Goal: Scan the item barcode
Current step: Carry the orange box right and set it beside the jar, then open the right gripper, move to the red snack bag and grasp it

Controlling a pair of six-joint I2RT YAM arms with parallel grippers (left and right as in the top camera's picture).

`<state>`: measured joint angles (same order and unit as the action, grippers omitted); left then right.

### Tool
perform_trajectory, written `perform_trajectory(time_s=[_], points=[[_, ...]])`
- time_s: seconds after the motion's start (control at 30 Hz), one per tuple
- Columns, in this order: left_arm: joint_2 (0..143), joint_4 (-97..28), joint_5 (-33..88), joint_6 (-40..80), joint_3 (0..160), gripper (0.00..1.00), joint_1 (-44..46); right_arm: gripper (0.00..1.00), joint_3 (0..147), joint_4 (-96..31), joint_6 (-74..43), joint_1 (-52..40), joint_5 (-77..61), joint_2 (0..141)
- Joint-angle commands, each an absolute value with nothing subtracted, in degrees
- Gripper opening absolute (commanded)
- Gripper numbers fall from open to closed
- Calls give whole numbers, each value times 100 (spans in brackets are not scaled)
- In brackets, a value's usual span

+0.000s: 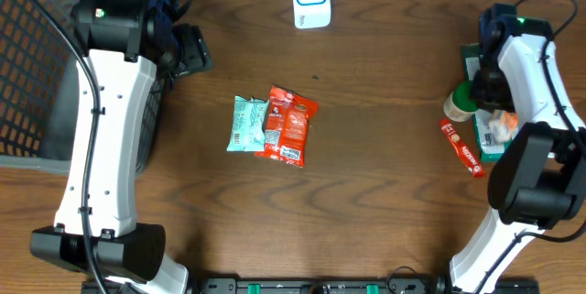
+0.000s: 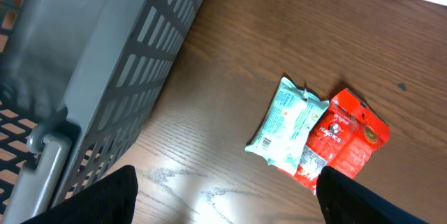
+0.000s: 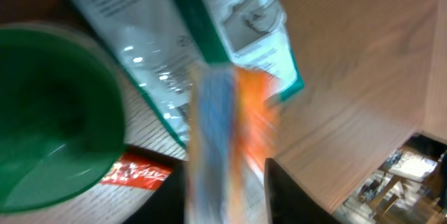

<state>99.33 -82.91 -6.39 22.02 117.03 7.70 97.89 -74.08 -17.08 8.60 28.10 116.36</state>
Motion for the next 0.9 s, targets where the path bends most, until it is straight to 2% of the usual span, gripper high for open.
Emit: perform_trajectory(time_s=[0.0,0.07,0.2,0.27,0.33,0.53,0.67,0.87], points=[[9900,-8315,-731,2123,11721,82,768,56,9776,-7393,-1791,941,2877,11638],[9900,-8315,-731,2123,11721,82,768,64,9789,-7369,-1643,939,2615,11638],[9900,-8315,-731,2123,11721,82,768,58,10302,-7684,-1557,893,2141,11614],[9900,-8315,-731,2123,11721,82,768,50,10991,-8062,-1317,655,801,11437],[9900,-8315,-731,2123,11721,82,768,52,11271,-8071,-906,248,128,11198],[9900,-8315,-731,2123,11721,82,768,59,11166,-7911,-921,-897,-1205,11028],[9900,-8315,-731,2123,11721,82,768,60,10294,-6971,-1496,-1745,-1577,11028],[9900,-8315,-731,2123,11721,82,768,60,8532,-4626,-2477,-2637,-1581,11030]])
